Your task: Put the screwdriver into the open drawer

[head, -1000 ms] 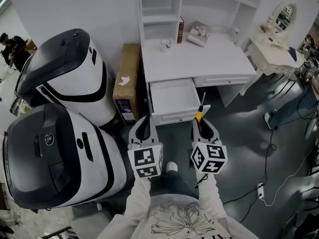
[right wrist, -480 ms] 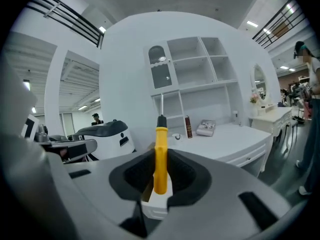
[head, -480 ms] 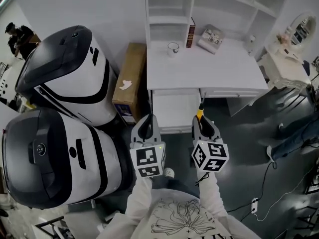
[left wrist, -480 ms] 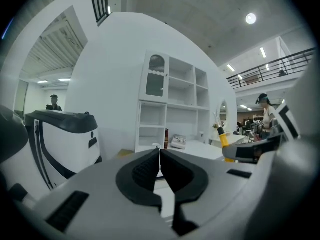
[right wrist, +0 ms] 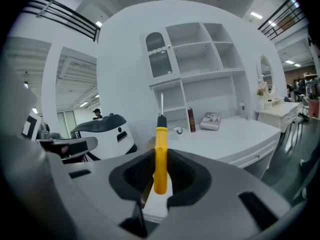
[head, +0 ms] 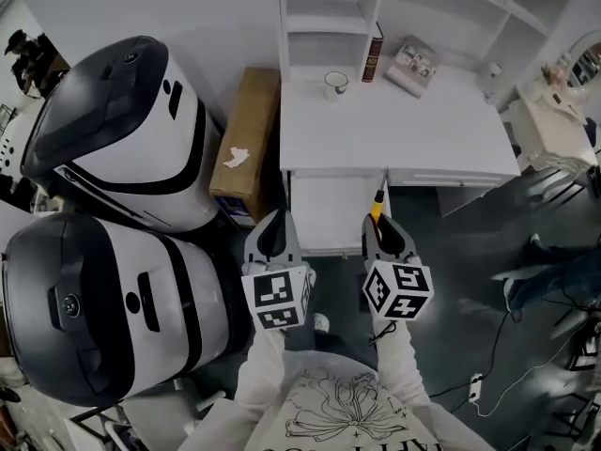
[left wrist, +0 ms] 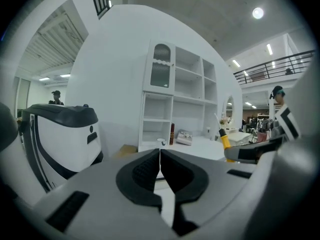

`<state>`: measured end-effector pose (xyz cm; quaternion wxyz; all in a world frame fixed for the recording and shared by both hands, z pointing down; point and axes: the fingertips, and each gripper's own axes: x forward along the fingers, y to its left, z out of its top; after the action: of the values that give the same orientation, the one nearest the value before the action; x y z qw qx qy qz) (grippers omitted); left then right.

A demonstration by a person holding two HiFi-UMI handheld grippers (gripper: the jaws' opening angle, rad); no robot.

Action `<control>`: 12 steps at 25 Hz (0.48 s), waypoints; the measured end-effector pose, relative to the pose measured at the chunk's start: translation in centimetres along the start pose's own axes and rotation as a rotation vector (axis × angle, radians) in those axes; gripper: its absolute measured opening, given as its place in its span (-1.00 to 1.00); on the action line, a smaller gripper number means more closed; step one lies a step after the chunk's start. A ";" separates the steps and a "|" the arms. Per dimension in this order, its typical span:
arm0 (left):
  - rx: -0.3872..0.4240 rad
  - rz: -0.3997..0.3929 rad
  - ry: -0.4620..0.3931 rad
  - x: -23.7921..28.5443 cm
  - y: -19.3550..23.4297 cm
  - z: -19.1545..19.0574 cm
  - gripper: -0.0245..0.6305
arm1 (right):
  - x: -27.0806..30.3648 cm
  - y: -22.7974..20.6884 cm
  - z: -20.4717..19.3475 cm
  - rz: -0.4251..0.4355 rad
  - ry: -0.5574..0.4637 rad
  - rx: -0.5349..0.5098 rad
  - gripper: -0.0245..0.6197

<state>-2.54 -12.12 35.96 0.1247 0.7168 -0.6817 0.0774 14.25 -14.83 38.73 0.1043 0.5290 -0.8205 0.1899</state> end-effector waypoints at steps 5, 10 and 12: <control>-0.009 -0.018 0.025 4.6 1.2 -0.1 -0.91 | 4.4 -0.7 0.3 -0.003 0.034 -0.017 -0.71; -0.007 -0.028 0.058 8.8 2.8 -0.2 -0.91 | 8.7 -1.5 0.1 -0.006 0.089 -0.034 -0.71; -0.006 -0.027 0.078 10.3 3.5 -0.7 -0.91 | 10.1 -1.7 -0.3 -0.005 0.111 -0.036 -0.71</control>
<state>-5.41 -21.93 39.83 0.1541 0.7221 -0.6667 0.1016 11.54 -23.74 43.11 0.1595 0.5176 -0.8156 0.2037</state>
